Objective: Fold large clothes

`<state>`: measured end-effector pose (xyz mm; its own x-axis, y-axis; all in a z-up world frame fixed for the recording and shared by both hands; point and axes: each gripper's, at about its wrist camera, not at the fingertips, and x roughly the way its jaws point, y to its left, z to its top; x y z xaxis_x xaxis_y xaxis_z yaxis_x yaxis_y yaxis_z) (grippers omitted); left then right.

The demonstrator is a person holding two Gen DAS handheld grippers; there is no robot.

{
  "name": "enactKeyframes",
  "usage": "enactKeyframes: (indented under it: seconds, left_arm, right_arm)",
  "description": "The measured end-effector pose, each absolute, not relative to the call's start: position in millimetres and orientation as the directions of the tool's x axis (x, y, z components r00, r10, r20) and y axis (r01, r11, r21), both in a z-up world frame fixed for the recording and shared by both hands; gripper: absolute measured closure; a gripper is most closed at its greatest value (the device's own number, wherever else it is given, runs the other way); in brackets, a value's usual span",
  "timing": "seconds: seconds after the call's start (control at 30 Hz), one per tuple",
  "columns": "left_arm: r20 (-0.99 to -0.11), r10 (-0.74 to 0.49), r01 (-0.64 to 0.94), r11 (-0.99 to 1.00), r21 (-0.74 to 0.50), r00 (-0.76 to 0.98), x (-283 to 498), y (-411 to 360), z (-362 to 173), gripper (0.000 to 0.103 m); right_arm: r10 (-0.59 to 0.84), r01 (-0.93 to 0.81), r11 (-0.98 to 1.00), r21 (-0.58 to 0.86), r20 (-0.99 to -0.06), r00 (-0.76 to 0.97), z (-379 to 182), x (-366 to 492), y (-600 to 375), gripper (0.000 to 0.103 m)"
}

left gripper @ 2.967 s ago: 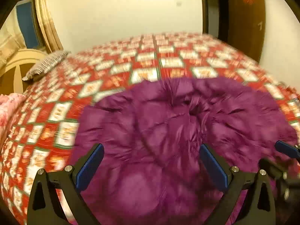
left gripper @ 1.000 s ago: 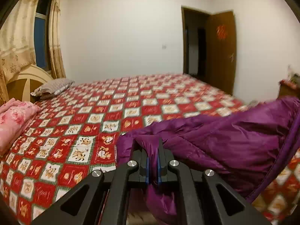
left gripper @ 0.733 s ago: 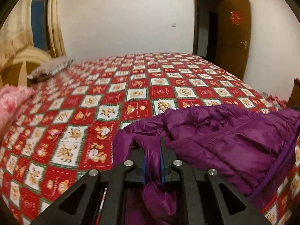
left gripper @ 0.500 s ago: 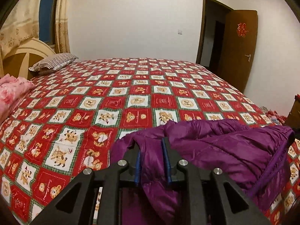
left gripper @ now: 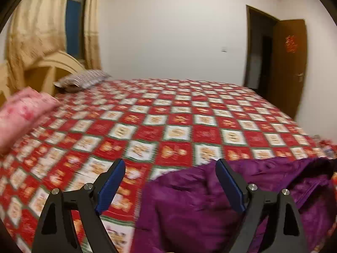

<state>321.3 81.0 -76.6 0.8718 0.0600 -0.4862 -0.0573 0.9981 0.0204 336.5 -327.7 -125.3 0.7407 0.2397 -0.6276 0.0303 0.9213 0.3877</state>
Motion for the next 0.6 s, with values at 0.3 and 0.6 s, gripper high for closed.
enactKeyframes:
  seconds: [0.3,0.6]
  left_arm:
    - [-0.400,0.197,-0.192,0.980,0.053,0.895,305,98,-57,0.015]
    - [-0.446,0.101,-0.051,0.991,0.124,0.889,334,36,-73,0.012]
  right_arm:
    - [0.147,0.028,0.952,0.305,-0.536,0.831,-87,322,-310,0.026]
    - [0.231,-0.130,0.971,0.201,-0.633,0.739,-95,335,-222,0.064]
